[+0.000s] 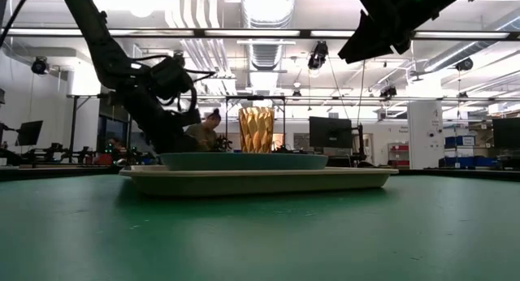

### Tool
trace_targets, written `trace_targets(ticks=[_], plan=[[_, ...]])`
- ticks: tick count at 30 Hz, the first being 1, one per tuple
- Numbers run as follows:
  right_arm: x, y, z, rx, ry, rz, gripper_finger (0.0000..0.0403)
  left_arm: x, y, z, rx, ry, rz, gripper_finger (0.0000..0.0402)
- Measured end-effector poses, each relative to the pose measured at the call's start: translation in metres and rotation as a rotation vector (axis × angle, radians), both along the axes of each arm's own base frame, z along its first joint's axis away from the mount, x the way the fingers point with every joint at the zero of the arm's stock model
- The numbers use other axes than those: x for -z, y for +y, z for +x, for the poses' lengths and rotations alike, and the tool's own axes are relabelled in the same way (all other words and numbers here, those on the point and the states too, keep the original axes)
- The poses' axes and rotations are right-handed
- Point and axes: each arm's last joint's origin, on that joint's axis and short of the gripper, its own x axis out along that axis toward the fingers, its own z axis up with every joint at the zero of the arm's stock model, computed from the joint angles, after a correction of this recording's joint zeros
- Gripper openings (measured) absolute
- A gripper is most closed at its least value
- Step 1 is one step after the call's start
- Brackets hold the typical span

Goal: Pick and place plate/cup/fork/spoon on tray
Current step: Put the orange fork on the white tray under the black spoon, then return to Home Position

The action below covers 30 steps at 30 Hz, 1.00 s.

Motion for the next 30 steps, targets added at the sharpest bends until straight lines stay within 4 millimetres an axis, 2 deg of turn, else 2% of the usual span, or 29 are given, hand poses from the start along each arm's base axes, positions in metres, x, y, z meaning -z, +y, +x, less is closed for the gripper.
trace_targets(ticks=[13, 17, 21, 26, 30], plan=[[0.000, 0.000, 0.000, 0.002, -0.001, 0.001, 0.0199, -0.006, -0.001, 0.000, 0.031, -0.020, 0.004, 0.0008], [0.003, 0.001, 0.000, -0.023, 0.021, -0.031, 0.0199, -0.020, -0.005, 0.000, 0.039, -0.071, 0.030, 0.0008], [0.015, 0.005, -0.002, -0.088, -0.014, -0.106, 0.0199, -0.041, -0.015, -0.002, 0.076, -0.133, 0.075, 0.0008], [0.030, 0.006, -0.014, -0.257, -0.074, -0.183, 0.0199, -0.065, -0.035, -0.010, 0.279, -0.182, 0.109, 0.0008], [0.036, 0.005, -0.033, -0.308, -0.127, -0.200, 0.0199, -0.072, -0.055, -0.026, 0.476, -0.276, 0.075, 0.0008]])
